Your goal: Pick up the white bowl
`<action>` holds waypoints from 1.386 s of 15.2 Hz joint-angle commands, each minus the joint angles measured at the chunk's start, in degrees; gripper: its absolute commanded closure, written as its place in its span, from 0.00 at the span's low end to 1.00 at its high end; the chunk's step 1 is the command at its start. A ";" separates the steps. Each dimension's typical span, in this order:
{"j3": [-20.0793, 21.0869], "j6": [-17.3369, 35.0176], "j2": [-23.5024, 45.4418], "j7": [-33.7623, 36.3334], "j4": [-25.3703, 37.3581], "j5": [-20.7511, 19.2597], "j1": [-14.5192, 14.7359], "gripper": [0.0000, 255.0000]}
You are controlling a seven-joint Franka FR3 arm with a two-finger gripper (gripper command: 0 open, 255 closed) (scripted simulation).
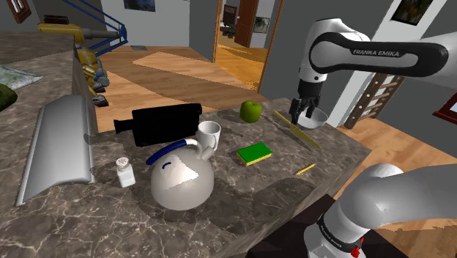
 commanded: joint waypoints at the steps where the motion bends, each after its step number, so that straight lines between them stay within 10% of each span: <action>1: -1.78 2.35 1.96 -1.76 0.31 -1.71 -0.95 0.00; 21: -15.90 21.58 28.83 -16.52 14.43 -5.89 -6.28 0.00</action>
